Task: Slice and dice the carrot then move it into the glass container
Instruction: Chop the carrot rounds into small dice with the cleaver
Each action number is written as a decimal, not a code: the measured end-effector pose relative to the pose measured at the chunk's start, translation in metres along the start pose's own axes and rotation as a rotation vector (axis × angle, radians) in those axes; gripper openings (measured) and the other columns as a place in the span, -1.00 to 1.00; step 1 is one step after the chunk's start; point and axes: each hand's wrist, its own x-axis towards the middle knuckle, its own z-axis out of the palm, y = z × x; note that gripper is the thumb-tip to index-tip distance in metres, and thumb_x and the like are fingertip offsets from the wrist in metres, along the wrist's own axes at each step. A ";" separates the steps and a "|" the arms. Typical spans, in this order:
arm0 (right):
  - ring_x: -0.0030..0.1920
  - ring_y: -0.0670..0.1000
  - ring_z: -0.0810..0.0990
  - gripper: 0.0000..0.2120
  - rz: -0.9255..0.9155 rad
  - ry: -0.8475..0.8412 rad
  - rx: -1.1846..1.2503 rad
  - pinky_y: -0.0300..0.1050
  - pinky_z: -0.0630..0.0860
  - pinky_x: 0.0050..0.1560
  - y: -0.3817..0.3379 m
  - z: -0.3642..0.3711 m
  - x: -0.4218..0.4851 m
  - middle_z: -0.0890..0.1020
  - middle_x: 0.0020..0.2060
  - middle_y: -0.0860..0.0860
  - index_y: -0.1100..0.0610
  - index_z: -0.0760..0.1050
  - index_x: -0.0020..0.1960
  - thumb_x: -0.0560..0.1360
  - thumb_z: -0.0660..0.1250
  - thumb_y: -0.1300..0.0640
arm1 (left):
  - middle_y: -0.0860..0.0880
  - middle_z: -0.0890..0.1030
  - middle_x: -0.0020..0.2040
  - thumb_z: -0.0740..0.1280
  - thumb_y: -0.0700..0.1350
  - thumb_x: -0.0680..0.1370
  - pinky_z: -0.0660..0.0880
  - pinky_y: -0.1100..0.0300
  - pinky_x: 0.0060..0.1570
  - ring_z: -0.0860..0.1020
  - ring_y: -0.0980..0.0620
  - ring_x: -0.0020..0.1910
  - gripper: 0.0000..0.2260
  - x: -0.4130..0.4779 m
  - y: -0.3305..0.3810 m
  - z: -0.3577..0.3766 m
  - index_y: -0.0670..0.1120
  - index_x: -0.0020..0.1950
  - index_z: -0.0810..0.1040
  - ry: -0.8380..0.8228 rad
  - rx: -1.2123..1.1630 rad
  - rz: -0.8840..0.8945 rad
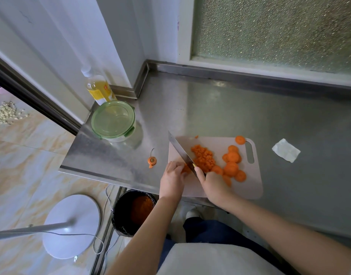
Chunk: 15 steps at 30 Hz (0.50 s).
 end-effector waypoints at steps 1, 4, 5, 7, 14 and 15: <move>-0.07 0.21 0.59 -0.41 -0.001 0.020 -0.059 -0.19 0.37 -0.26 -0.001 0.004 0.003 0.56 -0.24 0.17 0.32 0.49 -0.02 0.62 -0.04 -0.18 | -0.08 0.60 -0.04 0.42 -0.31 0.42 0.49 0.17 -0.12 0.54 -0.07 -0.02 -0.82 0.000 0.002 -0.002 -0.21 0.00 0.64 -0.001 -0.019 -0.020; -0.19 0.12 0.59 -0.44 -0.008 0.062 -0.209 -0.29 0.19 -0.49 -0.003 0.013 0.010 0.49 -0.32 0.07 0.25 0.53 0.10 0.64 -0.09 -0.13 | -0.08 0.59 -0.04 0.42 -0.29 0.42 0.51 0.13 -0.15 0.54 -0.07 -0.01 -0.83 0.000 0.002 -0.001 -0.21 0.00 0.64 -0.009 -0.009 -0.031; -0.17 0.14 0.59 -0.44 -0.018 0.055 -0.200 -0.29 0.22 -0.46 -0.004 0.014 0.011 0.52 -0.28 0.12 0.25 0.53 0.08 0.64 -0.08 -0.14 | -0.08 0.59 -0.03 0.41 -0.28 0.43 0.53 0.11 -0.15 0.53 -0.06 0.00 -0.83 0.000 0.001 -0.001 -0.20 0.01 0.64 -0.019 -0.007 -0.038; -0.20 0.16 0.58 -0.44 -0.031 0.066 -0.188 -0.28 0.23 -0.46 -0.003 0.012 0.013 0.55 -0.28 0.16 0.24 0.51 -0.12 0.63 -0.06 -0.15 | -0.07 0.58 -0.01 0.40 -0.26 0.45 0.52 0.10 -0.13 0.52 -0.03 0.02 -0.82 0.000 0.000 -0.002 -0.18 0.04 0.63 -0.023 -0.003 -0.035; -0.33 0.12 0.48 -0.40 0.020 0.067 0.001 -0.15 0.28 -0.38 0.001 0.005 0.019 0.48 -0.44 0.10 0.16 0.31 -0.44 0.61 -0.04 -0.21 | -0.07 0.54 0.06 0.34 -0.24 0.50 0.49 0.11 0.08 0.47 -0.09 0.16 -0.83 0.001 -0.002 -0.001 -0.17 0.08 0.58 -0.059 0.040 -0.020; -0.35 0.11 0.45 -0.39 0.030 0.067 0.010 -0.14 0.26 -0.40 0.001 0.003 0.020 0.43 -0.48 0.06 0.14 0.28 -0.47 0.61 -0.05 -0.22 | -0.08 0.54 0.06 0.34 -0.24 0.50 0.43 0.12 0.20 0.46 -0.12 0.18 -0.83 0.000 -0.002 -0.001 -0.17 0.08 0.58 -0.058 0.051 -0.015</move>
